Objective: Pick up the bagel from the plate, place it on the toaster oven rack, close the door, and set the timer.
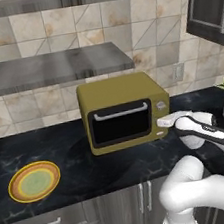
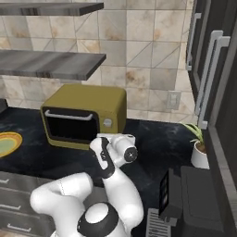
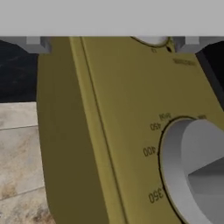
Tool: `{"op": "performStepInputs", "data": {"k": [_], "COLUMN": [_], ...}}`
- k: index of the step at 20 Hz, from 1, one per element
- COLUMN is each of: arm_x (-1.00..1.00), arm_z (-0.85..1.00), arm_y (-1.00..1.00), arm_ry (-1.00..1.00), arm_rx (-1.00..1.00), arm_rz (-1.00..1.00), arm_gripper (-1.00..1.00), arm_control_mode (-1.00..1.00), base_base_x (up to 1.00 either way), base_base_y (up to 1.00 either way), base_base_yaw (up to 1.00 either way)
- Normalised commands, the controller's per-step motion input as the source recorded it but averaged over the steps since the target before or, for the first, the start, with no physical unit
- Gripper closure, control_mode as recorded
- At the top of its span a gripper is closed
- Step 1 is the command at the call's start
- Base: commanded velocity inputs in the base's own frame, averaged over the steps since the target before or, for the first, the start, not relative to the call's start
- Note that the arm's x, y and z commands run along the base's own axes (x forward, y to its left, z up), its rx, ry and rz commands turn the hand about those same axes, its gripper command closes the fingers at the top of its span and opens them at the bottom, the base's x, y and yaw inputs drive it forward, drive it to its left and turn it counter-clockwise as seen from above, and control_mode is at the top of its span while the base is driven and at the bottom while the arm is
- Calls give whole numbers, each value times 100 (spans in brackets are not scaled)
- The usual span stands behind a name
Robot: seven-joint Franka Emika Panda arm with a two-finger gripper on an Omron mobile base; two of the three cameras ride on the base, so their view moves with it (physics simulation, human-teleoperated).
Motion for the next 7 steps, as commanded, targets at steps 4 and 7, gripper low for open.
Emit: {"op": "performStepInputs", "data": {"k": [4,7], "arm_x": [23,21], "arm_z": [-7,-15], "arm_y": [1,-11], "arm_ry": [29,49], "arm_rx": [0,-1], "arm_rz": [-12,-23], "arm_gripper": [100,100], "arm_control_mode": [-100,-100], "base_base_x": [0,0], "base_base_y": [0,0], "base_base_yaw": [0,0]}}
